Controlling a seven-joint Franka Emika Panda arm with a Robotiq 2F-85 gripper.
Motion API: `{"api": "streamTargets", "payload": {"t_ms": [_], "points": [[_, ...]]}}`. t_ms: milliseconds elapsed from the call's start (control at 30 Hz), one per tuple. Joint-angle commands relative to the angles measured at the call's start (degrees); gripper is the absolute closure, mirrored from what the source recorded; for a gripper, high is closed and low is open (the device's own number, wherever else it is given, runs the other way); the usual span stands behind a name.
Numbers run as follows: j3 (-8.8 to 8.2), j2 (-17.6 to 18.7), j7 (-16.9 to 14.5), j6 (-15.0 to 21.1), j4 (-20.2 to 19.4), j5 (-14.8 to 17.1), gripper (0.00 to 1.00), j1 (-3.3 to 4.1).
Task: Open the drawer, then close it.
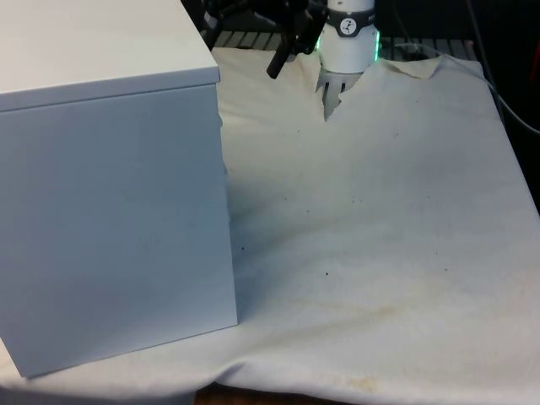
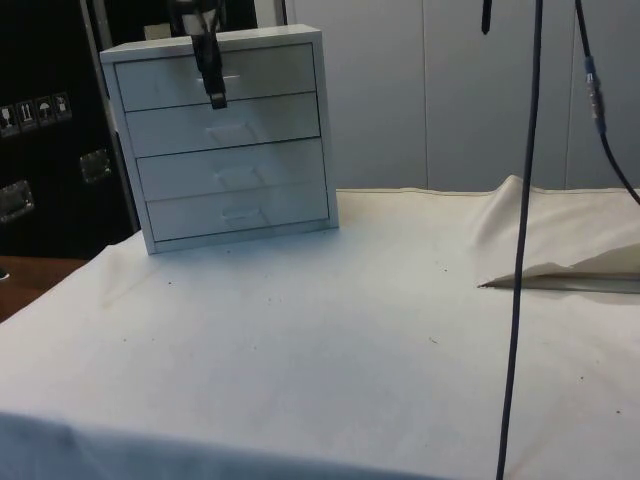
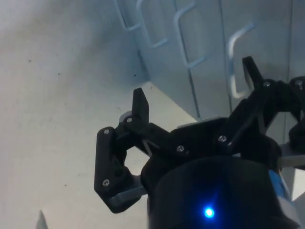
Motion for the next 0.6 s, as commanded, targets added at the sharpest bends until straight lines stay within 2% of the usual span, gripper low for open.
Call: {"api": "streamTargets", "payload": {"t_ms": [0, 33, 67, 100, 133, 300, 333, 367, 567], "points": [[-0.63, -0.29, 1.43, 1.26, -0.69, -1.60, 0.00, 0.69], [-0.57, -0.29, 2.12, 1.43, -0.80, -2.18, 0.00, 0.80], [0.06, -0.11, 1.26, 0.17, -0.23, -1.20, 0.00, 0.17], [-0.57, -0.29, 2.81, 1.55, -0.92, -2.75, 0.00, 0.86], [-0.52, -0.34, 3.50, 1.66, -1.09, -3.27, 0.00, 0.97], [-0.11, -0.46, 7.45, 2.75, -1.83, -6.42, 0.00, 1.26], [0.52, -0.23, 6.76, 1.60, -1.32, -5.56, 0.00, 0.69], [0.00, -0.46, 8.19, 2.92, -1.89, -6.88, 0.00, 1.32], [0.63, -0.69, 13.12, 4.41, -3.32, -10.20, 0.00, 1.60]]}}
